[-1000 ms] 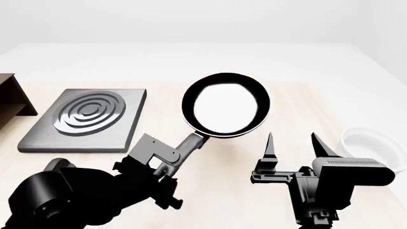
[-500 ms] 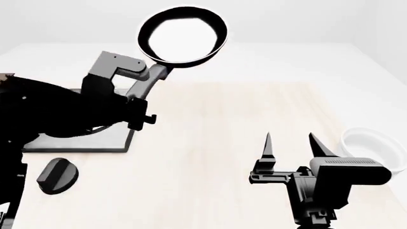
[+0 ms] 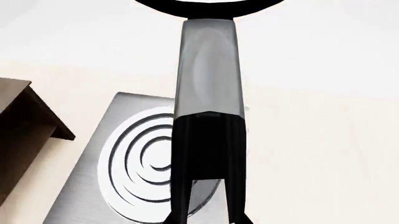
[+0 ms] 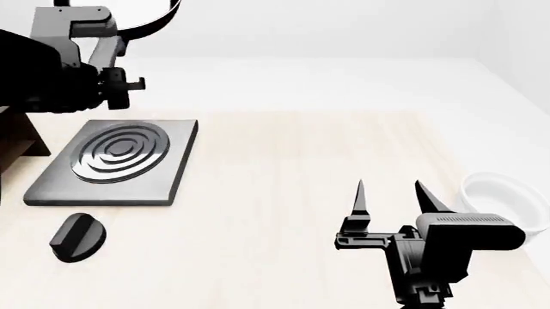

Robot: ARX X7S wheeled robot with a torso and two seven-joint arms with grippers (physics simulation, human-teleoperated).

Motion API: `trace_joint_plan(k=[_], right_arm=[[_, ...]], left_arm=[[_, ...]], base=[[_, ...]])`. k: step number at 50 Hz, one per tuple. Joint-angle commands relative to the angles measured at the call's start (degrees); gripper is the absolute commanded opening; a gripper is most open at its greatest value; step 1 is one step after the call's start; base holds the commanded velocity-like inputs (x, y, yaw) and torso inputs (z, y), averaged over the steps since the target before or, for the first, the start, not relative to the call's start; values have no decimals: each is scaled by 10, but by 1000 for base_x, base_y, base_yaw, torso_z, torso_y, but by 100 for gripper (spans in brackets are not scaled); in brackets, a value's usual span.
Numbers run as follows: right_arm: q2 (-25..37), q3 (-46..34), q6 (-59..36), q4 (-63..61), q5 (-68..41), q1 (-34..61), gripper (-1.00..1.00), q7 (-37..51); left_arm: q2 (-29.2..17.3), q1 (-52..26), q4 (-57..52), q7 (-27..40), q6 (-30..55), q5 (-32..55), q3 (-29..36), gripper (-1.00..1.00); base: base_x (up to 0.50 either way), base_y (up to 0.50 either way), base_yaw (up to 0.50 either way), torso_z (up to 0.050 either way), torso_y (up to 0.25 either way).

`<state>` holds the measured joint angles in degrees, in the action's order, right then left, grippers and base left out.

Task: Put the frying pan on top of the cabinet.

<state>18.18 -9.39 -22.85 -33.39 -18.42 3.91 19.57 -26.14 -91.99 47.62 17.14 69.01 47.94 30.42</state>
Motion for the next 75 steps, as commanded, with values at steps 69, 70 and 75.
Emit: trace_joint_plan(k=[69,70,75], right_arm=[[10,-19,8,7,-10,2,100,10],[11,-18,8,6,-10,2,100,11],[11,-20,9,7,-10,2,100,11]], left_arm=[[-23,-91,274,268,-135,-480,-445,-100],[-23,-90,274,264,-139,-479,-445,-100],[-20,-88,274,240,-138,-482,-433,-100]], base=[[0,0,0,0,1],[0,0,0,0,0],[0,0,-1,2,0]])
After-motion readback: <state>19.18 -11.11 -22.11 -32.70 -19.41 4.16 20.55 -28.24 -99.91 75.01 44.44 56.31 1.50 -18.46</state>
